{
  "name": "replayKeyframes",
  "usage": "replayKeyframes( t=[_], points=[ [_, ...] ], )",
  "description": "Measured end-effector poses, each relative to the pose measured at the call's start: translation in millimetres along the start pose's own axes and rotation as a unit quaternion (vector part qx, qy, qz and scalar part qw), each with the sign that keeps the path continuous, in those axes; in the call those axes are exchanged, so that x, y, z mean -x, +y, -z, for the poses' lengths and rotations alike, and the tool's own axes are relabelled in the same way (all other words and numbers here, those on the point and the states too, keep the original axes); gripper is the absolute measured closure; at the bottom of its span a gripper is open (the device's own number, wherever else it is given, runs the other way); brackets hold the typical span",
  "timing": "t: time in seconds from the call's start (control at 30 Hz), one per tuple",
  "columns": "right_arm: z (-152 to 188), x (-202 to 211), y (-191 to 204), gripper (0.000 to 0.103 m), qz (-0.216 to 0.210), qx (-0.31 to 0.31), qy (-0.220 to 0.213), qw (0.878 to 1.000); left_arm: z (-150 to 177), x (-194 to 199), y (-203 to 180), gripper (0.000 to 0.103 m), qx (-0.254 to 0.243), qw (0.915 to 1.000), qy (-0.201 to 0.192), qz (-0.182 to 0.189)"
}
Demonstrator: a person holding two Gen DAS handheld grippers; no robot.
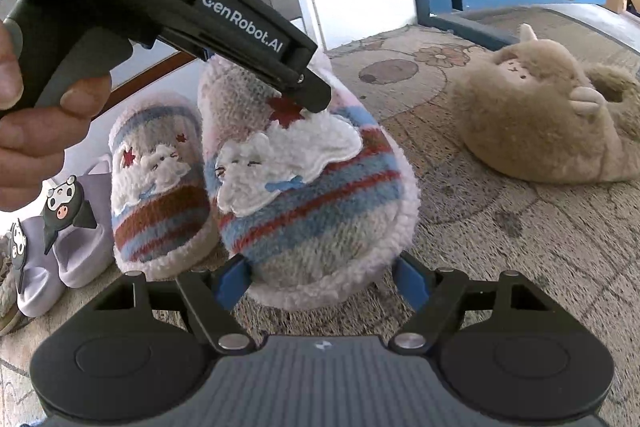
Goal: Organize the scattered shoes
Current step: 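Lower the striped slipper beside its pair with the left tool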
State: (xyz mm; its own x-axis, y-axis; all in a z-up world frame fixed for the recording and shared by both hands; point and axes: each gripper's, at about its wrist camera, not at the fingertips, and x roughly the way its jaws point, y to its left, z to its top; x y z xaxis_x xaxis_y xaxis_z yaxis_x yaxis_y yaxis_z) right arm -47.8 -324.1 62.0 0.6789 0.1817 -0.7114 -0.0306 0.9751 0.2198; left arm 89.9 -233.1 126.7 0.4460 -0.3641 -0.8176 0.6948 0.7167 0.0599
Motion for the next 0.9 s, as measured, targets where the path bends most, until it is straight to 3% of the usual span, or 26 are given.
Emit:
replayKeyframes(
  t=[0.9],
  points=[
    [-39.0,-51.7,11.5,0.024,-0.033,0.039,0.011,0.999,-7.1,-23.7,46.4,0.046,0.024,0.9970,0.005,-0.073]
  ],
)
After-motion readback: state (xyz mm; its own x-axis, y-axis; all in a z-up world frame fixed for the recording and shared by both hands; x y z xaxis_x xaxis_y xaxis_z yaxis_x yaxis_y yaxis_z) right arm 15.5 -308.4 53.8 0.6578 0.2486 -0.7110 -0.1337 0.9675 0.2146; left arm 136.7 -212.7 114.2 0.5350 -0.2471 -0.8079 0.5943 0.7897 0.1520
